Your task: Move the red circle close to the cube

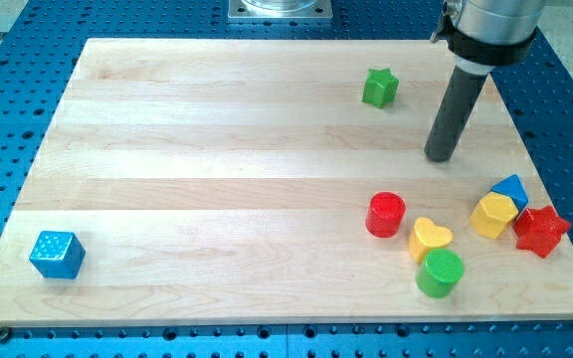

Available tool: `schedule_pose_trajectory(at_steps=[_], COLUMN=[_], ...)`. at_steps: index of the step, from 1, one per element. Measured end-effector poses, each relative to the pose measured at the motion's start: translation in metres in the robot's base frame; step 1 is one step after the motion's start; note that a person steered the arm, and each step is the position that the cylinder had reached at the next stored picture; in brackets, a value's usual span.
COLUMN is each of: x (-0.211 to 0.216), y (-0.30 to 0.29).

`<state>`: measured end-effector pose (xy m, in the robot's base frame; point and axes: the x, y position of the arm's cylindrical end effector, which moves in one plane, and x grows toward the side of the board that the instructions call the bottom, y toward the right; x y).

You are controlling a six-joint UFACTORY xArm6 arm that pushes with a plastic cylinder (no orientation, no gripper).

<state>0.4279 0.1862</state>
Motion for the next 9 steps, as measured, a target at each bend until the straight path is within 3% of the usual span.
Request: schedule_pose_trajectory(at_steps=[2,5,6,9], x=[0.025,0.084,0.084,0.084], y=[-0.031,-0.033,-0.036,-0.177])
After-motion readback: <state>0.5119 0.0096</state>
